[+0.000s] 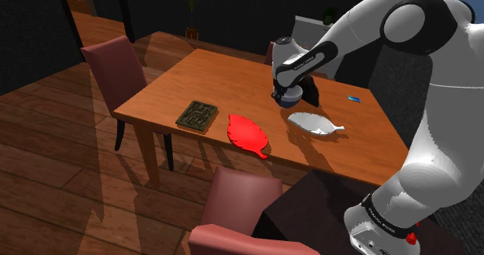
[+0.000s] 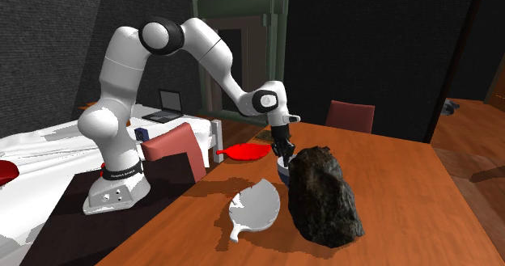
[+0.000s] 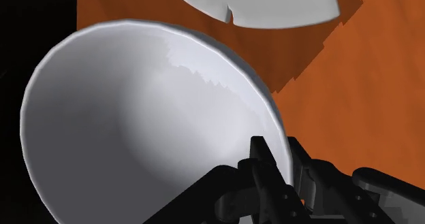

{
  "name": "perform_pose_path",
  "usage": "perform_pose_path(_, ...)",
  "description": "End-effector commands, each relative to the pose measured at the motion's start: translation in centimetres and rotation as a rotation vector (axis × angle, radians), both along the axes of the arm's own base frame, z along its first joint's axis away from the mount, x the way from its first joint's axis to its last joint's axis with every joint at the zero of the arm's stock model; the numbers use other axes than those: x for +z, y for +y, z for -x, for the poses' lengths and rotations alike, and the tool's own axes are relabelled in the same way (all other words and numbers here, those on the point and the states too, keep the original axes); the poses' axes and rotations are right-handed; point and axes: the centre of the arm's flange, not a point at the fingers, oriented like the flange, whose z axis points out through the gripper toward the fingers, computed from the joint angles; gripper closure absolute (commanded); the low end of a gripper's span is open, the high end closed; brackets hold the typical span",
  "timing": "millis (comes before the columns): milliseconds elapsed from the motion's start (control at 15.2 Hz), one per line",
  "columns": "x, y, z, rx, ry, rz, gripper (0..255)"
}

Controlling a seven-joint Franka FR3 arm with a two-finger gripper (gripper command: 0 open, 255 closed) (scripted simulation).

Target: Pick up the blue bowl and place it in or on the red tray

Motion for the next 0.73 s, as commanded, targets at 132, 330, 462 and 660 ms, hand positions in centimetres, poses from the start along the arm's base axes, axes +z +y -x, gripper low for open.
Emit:
perform_pose_path(132, 2.3, -0.1, -0.2, -0.001, -0.002, 0.001, 255)
perform_pose_path(330, 3.9, -0.1, -0.2, -0.001, -0.002, 0.001, 255)
perform_pose_path(462, 4.9, -0.1, -0.2, -0.001, -0.002, 0.001, 255)
perform_pose_path(660, 6.5, -0.1, -0.2, -0.001, -0.002, 0.001, 255)
